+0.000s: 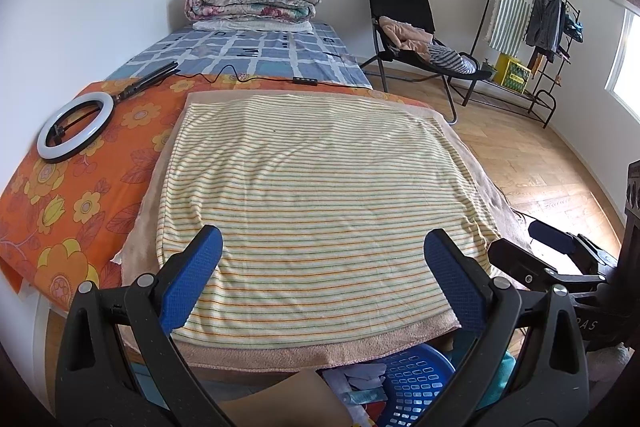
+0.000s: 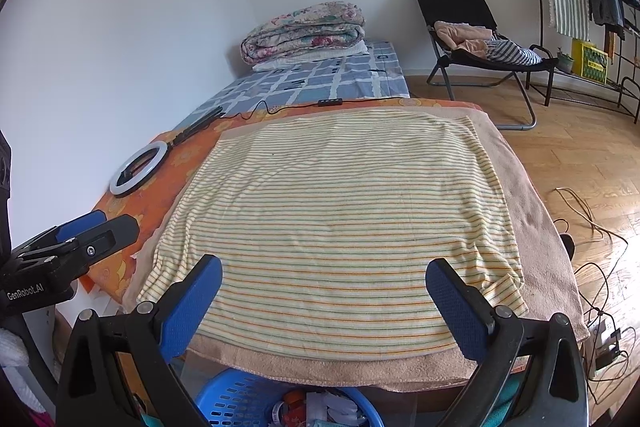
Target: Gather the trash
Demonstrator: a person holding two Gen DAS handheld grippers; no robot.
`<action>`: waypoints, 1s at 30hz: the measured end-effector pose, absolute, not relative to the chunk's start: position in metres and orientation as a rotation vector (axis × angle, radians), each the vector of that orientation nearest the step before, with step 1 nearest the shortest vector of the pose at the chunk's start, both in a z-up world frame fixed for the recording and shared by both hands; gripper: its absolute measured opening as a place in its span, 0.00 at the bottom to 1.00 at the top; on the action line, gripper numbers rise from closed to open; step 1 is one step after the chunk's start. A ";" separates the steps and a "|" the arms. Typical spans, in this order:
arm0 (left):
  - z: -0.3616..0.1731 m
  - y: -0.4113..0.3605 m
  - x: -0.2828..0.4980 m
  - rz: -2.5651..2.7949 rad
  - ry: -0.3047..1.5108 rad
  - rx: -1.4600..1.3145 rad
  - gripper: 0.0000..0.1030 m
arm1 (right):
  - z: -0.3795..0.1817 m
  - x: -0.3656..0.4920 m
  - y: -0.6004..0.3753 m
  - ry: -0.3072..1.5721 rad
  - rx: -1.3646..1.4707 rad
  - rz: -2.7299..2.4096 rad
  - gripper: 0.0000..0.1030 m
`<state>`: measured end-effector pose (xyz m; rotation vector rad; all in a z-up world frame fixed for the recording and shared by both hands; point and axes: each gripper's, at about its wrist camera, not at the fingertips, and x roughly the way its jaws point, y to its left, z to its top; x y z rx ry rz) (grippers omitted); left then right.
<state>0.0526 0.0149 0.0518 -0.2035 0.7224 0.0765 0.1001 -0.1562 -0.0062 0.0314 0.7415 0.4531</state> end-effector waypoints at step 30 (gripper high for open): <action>0.051 0.016 0.051 0.076 0.721 -0.205 0.99 | -0.004 0.097 -0.146 0.746 0.031 0.472 1.00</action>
